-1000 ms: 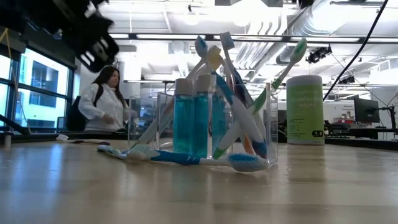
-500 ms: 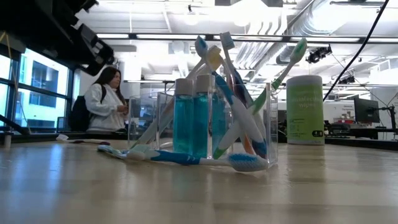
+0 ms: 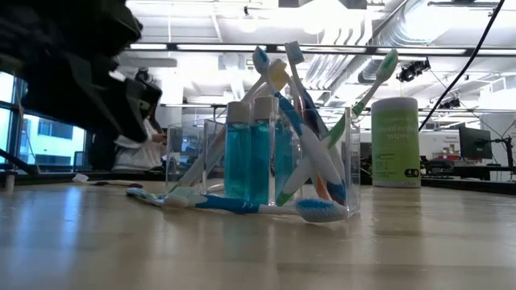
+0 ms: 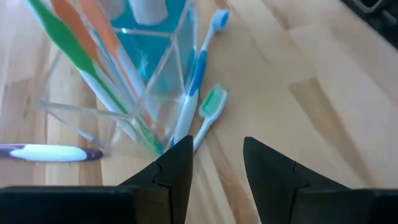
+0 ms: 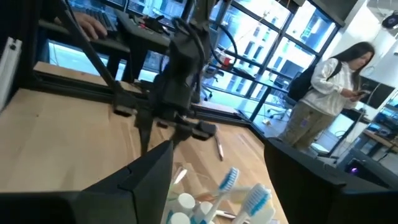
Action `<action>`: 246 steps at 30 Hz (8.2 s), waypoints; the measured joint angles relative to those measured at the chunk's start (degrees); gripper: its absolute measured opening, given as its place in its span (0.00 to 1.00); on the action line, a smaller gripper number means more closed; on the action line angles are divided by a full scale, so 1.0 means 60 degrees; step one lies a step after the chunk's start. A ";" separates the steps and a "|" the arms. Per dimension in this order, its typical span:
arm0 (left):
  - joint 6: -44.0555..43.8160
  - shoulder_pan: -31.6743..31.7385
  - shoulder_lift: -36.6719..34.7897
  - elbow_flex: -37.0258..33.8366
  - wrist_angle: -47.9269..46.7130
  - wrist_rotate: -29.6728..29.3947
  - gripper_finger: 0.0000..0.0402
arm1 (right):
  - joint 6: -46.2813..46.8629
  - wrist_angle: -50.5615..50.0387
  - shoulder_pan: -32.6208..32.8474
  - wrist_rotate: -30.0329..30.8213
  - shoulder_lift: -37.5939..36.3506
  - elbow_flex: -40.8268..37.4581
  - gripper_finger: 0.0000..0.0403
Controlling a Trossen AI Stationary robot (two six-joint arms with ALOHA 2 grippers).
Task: Pick & Place toothbrushing station
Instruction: Put the green toothbrush into the transparent organizer, then put the purple toothbrush into the transparent organizer
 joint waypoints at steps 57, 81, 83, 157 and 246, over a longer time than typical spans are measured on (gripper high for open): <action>0.2556 -0.0509 0.3804 0.1392 0.2363 -0.0777 0.02 | 0.1151 -0.0071 0.0291 -0.0389 0.0007 -0.0004 0.60; 0.0859 -0.0571 0.2835 0.0702 1.1690 -0.1366 0.02 | 0.1155 0.0149 0.0539 -0.0169 0.0007 -0.0007 0.60; 0.0806 -0.0358 0.3700 0.0740 1.2497 -0.0862 0.02 | 0.1162 0.0189 0.0539 -0.0228 0.0007 -0.0007 0.60; -0.2062 0.1251 0.5205 0.0681 1.2337 0.1665 0.20 | 0.1151 0.0217 0.0539 -0.0462 0.0007 -0.0007 0.60; 0.3735 1.2058 0.2378 0.3461 -1.2461 -0.1253 0.34 | 0.1912 -0.1925 -0.1053 -0.2957 0.0004 -0.0004 0.60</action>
